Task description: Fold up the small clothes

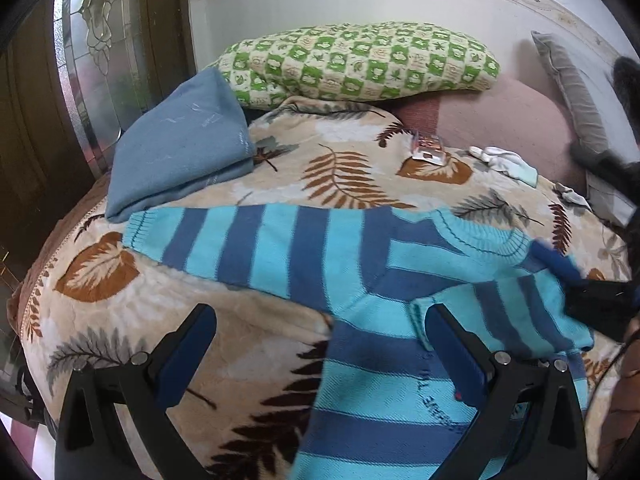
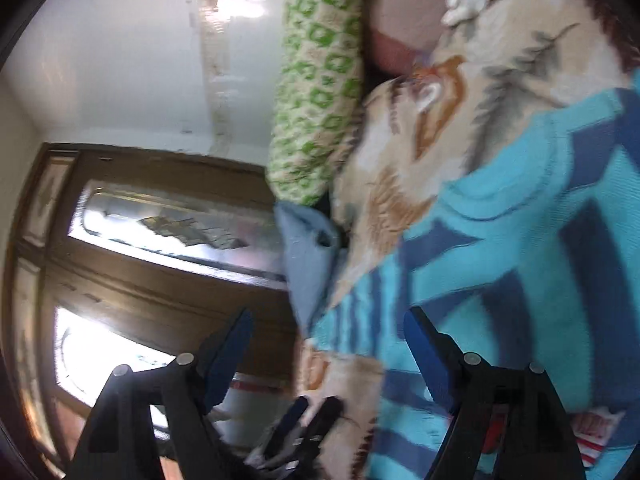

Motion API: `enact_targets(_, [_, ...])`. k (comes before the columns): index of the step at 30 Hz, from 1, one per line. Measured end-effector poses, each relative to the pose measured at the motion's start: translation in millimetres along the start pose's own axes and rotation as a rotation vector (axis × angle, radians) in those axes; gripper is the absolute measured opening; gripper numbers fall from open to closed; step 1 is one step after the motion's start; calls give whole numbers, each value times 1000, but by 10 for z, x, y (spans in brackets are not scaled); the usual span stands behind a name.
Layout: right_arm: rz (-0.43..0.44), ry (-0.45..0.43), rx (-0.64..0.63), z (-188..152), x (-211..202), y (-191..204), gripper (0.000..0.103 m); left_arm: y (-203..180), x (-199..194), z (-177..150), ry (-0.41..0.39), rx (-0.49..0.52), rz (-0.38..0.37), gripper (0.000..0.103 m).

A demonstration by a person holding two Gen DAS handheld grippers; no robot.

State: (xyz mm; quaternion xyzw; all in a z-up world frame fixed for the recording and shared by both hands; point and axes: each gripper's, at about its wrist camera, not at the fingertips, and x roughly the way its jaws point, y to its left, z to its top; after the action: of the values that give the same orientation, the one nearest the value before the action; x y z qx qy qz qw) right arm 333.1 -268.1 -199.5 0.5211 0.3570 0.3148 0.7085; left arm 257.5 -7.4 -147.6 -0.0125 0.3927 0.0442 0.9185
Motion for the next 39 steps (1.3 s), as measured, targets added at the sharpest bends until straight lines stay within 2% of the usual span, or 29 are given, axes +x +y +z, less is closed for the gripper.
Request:
enact_targets(1, [-5,-23,-35,-13,-41,64,81,3,21,9,2,-2,0,103])
enact_targets(3, [-77,-50,-93,3,-180,184,81,1,95,31,25,-8,-7,103])
enact_targets(4, [-156,-56,-125,13,-303,251,81,-7,152,40,46,-15,-20,103])
enact_targets(6, [-383,-93,-220,18,-549,352,81,-42,251,46,92,-27,-73,103])
enact_targets(8, [-553,-146,-275,-8,-808,378,81,-108,371,26,158,-34,-169,102])
enact_targets(10, [-615,-175,-243,11,-1053,328,81,-160,482,-26,218,-51,-232,90])
enact_targets(11, [-631,-192,-225,15,-1169,313,81,-191,533,-56,244,-57,-252,78])
enact_targets(12, [-646,-204,-221,-6,-1276,298,81,-243,604,-93,279,-55,-273,72])
enact_targets(13, [-672,-209,-228,-36,-1329,294,81,-286,643,-108,295,-50,-281,71])
enact_targets(14, [-704,-204,-242,-74,-1359,291,81,-336,660,-110,290,-38,-275,69])
enact_targets(16, [-752,-193,-272,-164,-1404,266,79,-432,620,-87,246,-10,-282,54])
enact_targets(17, [-751,-177,-268,-185,-1416,222,74,-474,610,-87,244,-1,-311,43])
enact_targets(18, [-731,-153,-249,-180,-1419,158,68,-537,614,-93,254,7,-356,38])
enact_targets(19, [-717,-139,-237,-166,-1355,101,55,-596,623,-112,262,17,-374,36])
enact_targets(20, [-706,-120,-231,-151,-1311,55,44,-656,644,-134,263,38,-363,34])
enact_targets(22, [-729,-84,-242,-147,-1214,-43,38,-710,665,-147,237,67,-338,28])
enact_targets(24, [-726,-63,-231,-150,-1150,-121,38,-694,667,-127,218,59,-363,19])
enact_targets(26, [-715,-31,-210,-150,-1062,-203,38,-594,678,-92,220,17,-420,17])
enact_targets(30, [-768,4,-270,-199,-903,-210,38,-421,688,-13,222,-46,-477,14])
enact_targets(32, [-743,15,-264,-204,-890,-223,38,-376,640,24,189,-45,-482,7])
enact_targets(35, [-737,8,-261,-195,-909,-240,38,-365,582,85,122,-20,-490,7])
enact_targets(37, [-732,10,-260,-184,-898,-238,38,-413,641,111,144,15,-464,7])
enact_targets(39, [-740,9,-261,-174,-894,-236,38,-391,727,100,204,-5,-444,7])
